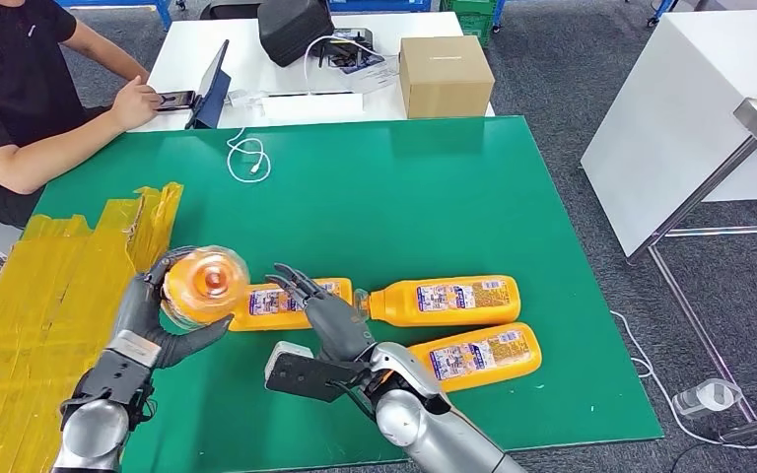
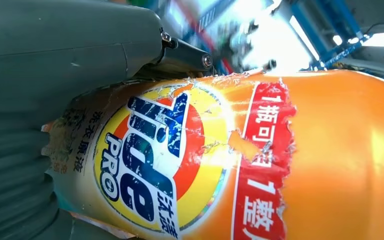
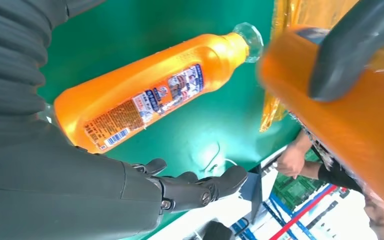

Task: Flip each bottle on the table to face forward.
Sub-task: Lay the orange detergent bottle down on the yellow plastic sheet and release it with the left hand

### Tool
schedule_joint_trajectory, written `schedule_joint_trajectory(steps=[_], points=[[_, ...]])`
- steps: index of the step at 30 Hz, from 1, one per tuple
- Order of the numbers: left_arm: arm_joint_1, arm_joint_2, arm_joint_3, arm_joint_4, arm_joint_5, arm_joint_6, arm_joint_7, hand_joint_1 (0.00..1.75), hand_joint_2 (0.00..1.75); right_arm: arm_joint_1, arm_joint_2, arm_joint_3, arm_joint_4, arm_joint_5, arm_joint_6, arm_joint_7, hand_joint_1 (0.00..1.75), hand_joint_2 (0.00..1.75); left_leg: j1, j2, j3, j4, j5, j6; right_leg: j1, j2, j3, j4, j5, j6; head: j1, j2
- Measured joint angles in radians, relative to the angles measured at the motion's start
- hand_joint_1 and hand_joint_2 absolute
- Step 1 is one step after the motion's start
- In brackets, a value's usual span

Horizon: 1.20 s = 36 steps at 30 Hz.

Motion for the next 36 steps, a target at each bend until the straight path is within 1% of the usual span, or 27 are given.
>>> schedule_joint_trajectory(steps=[3,7,9,11,14,16,21,26,29,34,36], points=[[-0.028,0.038,-0.002,0.018,-0.147,0.088,0.019,1.75,1.75,-0.002,-0.004,-0.007,0.007,0.002,0.007,0.000,0.00,1.75,0.000,0.000,0.000,0.000,0.000,0.000,0.000,0.000,0.000,0.000,0.000,0.000,0.000,0.000],[-0.062,0.089,-0.002,0.053,-0.233,0.150,0.042,1.75,1.75,-0.007,-0.005,-0.012,0.020,0.002,0.012,0.000,0.00,1.75,0.000,0.000,0.000,0.000,0.000,0.000,0.000,0.000,0.000,0.000,0.000,0.000,0.000,0.000],[-0.076,0.112,0.003,0.075,-0.281,0.185,0.066,1.75,1.75,-0.012,-0.005,-0.012,0.026,0.004,0.014,0.000,0.00,1.75,0.000,0.000,0.000,0.000,0.000,0.000,0.001,0.000,0.000,0.001,0.000,0.000,0.000,0.000],[-0.092,0.141,0.017,0.107,-0.354,0.244,0.093,1.75,1.75,-0.022,-0.004,-0.012,0.036,0.006,0.018,0.000,0.00,1.75,0.001,0.000,0.000,0.000,0.000,0.000,0.001,0.000,0.000,0.001,0.000,0.000,0.000,0.000],[-0.111,0.184,0.053,0.157,-0.443,0.350,0.104,1.75,1.75,-0.041,0.000,-0.012,0.054,0.006,0.019,0.000,0.00,1.75,0.001,0.000,0.000,0.000,0.000,0.000,0.001,0.000,0.000,0.001,0.000,0.000,0.000,0.000],[-0.116,0.199,0.073,0.179,-0.462,0.383,0.103,1.75,1.75,-0.050,0.003,-0.012,0.065,0.004,0.019,0.000,0.00,1.75,0.001,0.000,-0.001,0.000,0.000,0.000,0.002,0.000,0.000,0.001,0.000,0.000,0.000,0.000],[-0.118,0.216,0.093,0.208,-0.475,0.398,0.105,1.75,1.75,-0.060,0.008,-0.012,0.081,0.002,0.018,0.000,0.00,1.75,0.001,0.000,-0.001,0.000,0.000,0.000,0.001,0.000,0.000,0.001,0.000,0.000,0.000,0.000],[-0.120,0.233,0.106,0.233,-0.531,0.411,0.138,1.75,1.75,-0.065,0.011,-0.011,0.095,0.016,0.006,0.002,0.00,1.75,0.001,0.000,-0.001,0.000,0.000,0.000,0.001,0.000,0.000,0.000,0.000,0.000,0.000,0.000],[-0.121,0.258,0.107,0.266,-0.570,0.380,0.150,1.75,1.75,-0.070,0.011,-0.011,0.103,0.017,0.004,0.002,0.00,1.75,0.001,0.000,-0.001,0.000,0.000,0.000,0.002,0.000,-0.001,0.001,0.000,0.000,0.000,0.000],[-0.124,0.294,0.099,0.335,-0.588,0.298,0.154,1.75,1.75,-0.080,0.011,-0.011,0.114,0.019,0.005,0.002,0.00,1.75,0.002,0.000,-0.001,0.000,0.000,0.000,0.002,0.000,-0.001,0.001,0.000,0.000,0.000,0.000],[-0.125,0.301,0.092,0.368,-0.596,0.291,0.150,1.75,1.75,-0.089,0.011,-0.010,0.119,0.023,0.007,0.005,0.00,1.75,0.002,0.000,-0.001,0.000,0.000,0.000,0.002,0.000,-0.001,0.001,0.000,0.000,0.000,0.000]])
